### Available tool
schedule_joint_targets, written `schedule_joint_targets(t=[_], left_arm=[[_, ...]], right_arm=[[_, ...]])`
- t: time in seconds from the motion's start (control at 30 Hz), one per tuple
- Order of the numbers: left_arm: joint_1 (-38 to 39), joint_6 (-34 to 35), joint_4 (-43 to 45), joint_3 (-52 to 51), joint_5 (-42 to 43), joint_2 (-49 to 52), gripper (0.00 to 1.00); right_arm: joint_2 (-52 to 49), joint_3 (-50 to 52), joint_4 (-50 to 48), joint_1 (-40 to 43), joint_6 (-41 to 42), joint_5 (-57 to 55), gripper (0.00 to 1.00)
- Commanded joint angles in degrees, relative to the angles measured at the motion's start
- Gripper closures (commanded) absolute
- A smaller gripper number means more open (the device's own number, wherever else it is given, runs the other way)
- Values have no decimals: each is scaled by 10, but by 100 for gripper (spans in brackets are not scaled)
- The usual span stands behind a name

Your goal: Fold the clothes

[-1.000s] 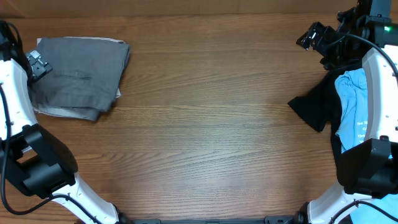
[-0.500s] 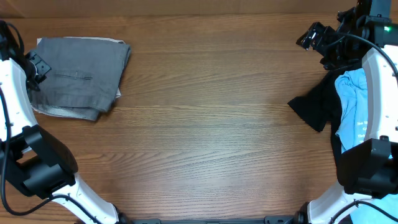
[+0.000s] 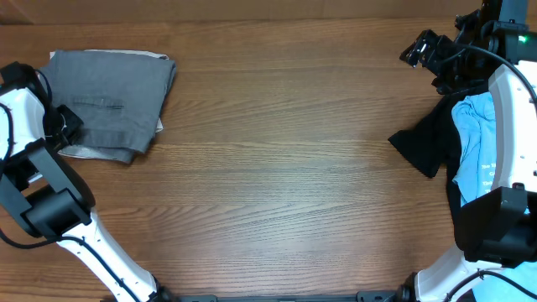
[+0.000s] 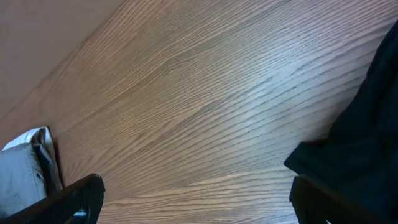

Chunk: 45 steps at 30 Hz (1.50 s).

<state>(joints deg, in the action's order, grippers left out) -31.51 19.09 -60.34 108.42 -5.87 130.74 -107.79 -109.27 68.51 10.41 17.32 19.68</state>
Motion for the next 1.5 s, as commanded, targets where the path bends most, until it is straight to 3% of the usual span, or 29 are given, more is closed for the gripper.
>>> schedule_joint_targets(t=[0.0, 0.23, 0.57, 1.13, 1.47], left_arm=[[7, -3, -7, 38, 87, -66, 96], [97, 16, -37, 43, 149, -167, 96], [248, 13, -77, 35, 83, -93, 96], [173, -19, -162, 26, 59, -73, 96], [169, -9, -82, -90, 44, -73, 96]], right_arm=[[1, 1, -3, -1, -2, 3, 0], [1, 1, -3, -1, -2, 3, 0], [1, 1, -3, -1, -2, 3, 0], [1, 1, -3, -1, -2, 3, 0], [1, 1, -3, -1, -2, 3, 0]])
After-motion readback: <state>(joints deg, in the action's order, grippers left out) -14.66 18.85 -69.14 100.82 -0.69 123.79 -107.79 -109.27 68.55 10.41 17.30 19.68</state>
